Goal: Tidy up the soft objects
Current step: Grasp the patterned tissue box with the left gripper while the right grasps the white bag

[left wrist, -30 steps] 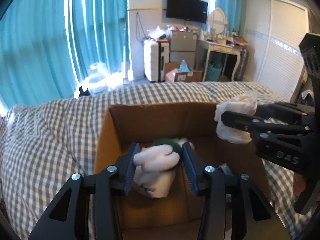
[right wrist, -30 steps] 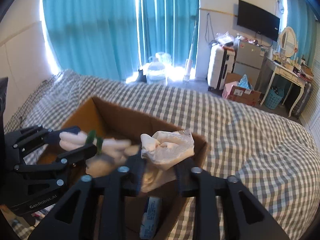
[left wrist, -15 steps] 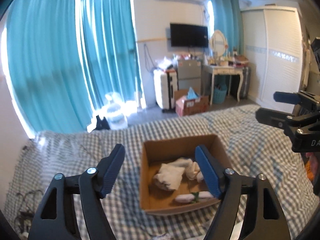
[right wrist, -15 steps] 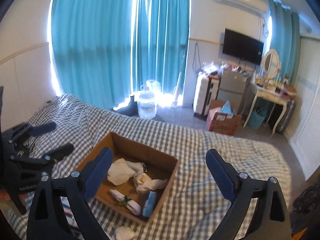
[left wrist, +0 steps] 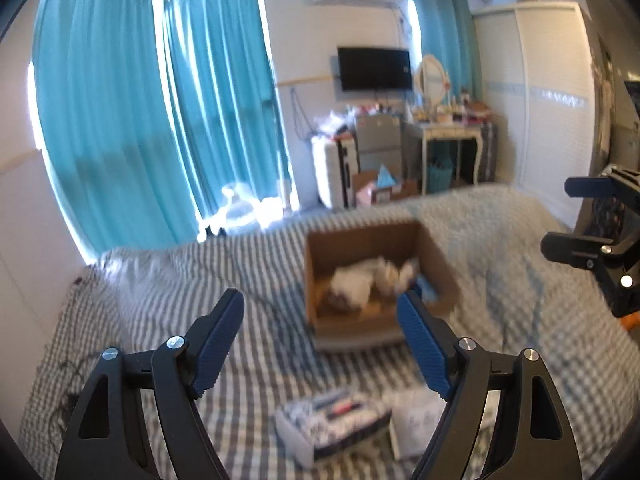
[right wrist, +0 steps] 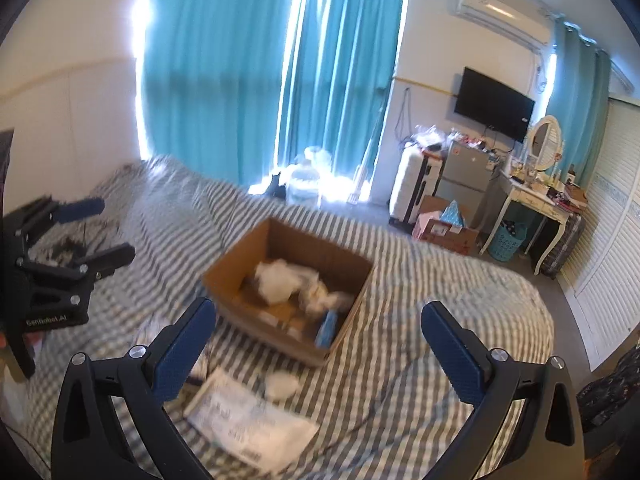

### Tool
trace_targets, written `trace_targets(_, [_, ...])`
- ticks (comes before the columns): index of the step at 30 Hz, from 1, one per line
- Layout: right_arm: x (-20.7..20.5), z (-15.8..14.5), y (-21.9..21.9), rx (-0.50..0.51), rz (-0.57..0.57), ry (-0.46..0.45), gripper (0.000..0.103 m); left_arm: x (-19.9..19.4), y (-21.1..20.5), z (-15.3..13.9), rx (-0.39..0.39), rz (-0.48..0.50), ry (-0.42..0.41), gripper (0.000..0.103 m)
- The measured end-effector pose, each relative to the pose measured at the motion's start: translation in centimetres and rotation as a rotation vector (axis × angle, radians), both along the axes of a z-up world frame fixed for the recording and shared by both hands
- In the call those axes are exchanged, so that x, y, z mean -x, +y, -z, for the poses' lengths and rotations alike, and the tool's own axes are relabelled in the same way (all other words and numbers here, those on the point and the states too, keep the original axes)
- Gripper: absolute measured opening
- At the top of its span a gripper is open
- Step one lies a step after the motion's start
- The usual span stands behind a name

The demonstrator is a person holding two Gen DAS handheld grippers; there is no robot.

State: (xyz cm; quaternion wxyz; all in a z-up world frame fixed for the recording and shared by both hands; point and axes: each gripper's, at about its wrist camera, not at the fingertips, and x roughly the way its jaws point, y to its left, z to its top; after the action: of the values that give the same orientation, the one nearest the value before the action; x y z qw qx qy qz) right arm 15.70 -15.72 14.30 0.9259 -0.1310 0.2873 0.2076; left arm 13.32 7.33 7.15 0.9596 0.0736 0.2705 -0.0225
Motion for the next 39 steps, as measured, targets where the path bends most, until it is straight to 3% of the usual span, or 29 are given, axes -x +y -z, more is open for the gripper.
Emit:
trace_targets(3, [1.4, 3.8, 0.5, 0.03, -0.004, 0.035, 0.103, 0.6, -0.1, 3.8, 0.011, 0.004, 0.066, 0.08])
trace_targets(10, [1.5, 16.2, 1.1, -0.001, -0.019, 0.292, 0.103, 0.7, 0.1, 12.2, 0.002, -0.058, 0.191, 0.08])
trace_targets(14, [1.9, 21.2, 2.0, 0.008, -0.047, 0.365, 0.103, 0.5, 0.8, 14.7, 0.035, -0.085, 0.245, 0.08])
trace_targets(18, [2.3, 24.5, 3.3, 0.022, -0.091, 0.417, 0.103, 1.3, 1.7, 14.7, 0.084, -0.089, 0.233, 0.08])
trace_targets(22, [2.3, 26.0, 4.0, 0.056, -0.106, 0.432, 0.094, 1.6, 2.2, 14.6, 0.1, -0.098, 0.231, 0.08])
trace_targets(25, [2.5, 26.6, 4.1, 0.079, -0.096, 0.429, 0.072, 1.8, 2.2, 14.4, 0.091, -0.095, 0.228, 0.08])
trace_targets(27, [2.6, 26.6, 4.0, 0.084, -0.085, 0.42, 0.064, 2.1, 2.1, 14.0, 0.079, -0.087, 0.222, 0.08])
trace_targets(29, [2.6, 26.2, 3.6, 0.07, -0.076, 0.413, 0.046, 2.1, 2.1, 13.8, 0.07, -0.08, 0.217, 0.08])
trace_targets(32, [2.5, 25.4, 2.8, 0.043, -0.062, 0.399, 0.031, 1.8, 2.2, 13.6, 0.05, -0.077, 0.216, 0.08])
trace_targets(39, [2.6, 22.0, 1.3, -0.032, -0.039, 0.325, 0.028, 0.0, 2.5, 13.9, 0.029, -0.07, 0.235, 0.08])
